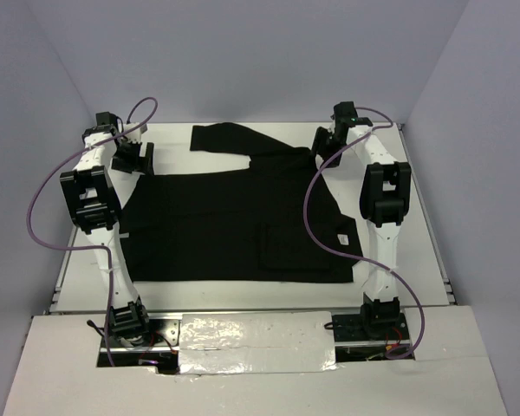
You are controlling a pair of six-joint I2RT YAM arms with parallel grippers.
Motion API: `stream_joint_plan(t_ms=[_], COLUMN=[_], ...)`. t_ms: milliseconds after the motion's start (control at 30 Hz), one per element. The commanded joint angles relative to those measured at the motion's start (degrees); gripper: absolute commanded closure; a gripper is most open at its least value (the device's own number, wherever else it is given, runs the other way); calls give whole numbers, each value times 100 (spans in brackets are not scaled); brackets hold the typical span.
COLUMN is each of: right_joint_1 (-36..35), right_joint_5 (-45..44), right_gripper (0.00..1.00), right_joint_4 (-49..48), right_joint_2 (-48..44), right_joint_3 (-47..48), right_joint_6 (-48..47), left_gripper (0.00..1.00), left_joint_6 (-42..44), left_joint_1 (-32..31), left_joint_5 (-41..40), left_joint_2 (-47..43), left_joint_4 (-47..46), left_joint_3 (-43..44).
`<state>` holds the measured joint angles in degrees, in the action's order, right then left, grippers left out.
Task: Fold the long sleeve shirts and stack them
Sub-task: Fold the shirt
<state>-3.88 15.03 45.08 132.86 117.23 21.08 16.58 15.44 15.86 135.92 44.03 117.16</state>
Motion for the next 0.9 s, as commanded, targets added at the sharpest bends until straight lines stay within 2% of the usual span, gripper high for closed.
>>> stream_joint_plan(t_ms=[0, 100, 200, 233, 300, 367, 400, 433, 467, 500, 567, 633, 867], right_joint_1=[-16, -34, -25, -34, -25, 1, 27, 36, 36, 63, 80, 89, 186], right_joint_5=[167, 9, -8, -35, -131, -140, -132, -114, -44, 9, 97, 141, -35], right_gripper=[38, 38, 38, 38, 42, 56, 71, 77, 82, 92, 100, 100, 100], right_joint_4=[-193, -183, -421, -438, -439, -456, -500, -605, -667, -737, -886, -1079, -1660], right_joint_2=[345, 601, 662, 732, 803, 900, 909, 917, 917, 900, 891, 821, 365], right_joint_3=[467, 538, 380, 397, 511, 652, 669, 652, 635, 617, 564, 459, 11], right_joint_6=[63, 63, 133, 151, 203, 317, 370, 475, 528, 581, 704, 792, 1082], left_gripper=[3, 6, 22, 32, 43, 68, 82, 100, 100, 100, 100, 100, 100], left_joint_6=[-199, -216, -190, -181, -181, -129, -120, -120, -76, -50, -41, -93, -568], left_joint_1=[73, 29, -6, -6, -15, -15, -15, -6, -6, 3, 29, 55, 64], left_joint_5=[-49, 145, 470, 749, 962, 1156, 1183, 1122, 1095, 1086, 1077, 1138, 1008], left_joint_2=[216, 198, 163, 181, 207, 225, 233, 251, 260, 260, 225, 93, -776], left_joint_4=[-8, -114, -202, -193, -97, 0, 18, 35, 35, 35, -52, -227, -1660], left_joint_3=[26, -228, -466, -501, -484, -414, -318, -265, -212, -90, 25, 105, -518])
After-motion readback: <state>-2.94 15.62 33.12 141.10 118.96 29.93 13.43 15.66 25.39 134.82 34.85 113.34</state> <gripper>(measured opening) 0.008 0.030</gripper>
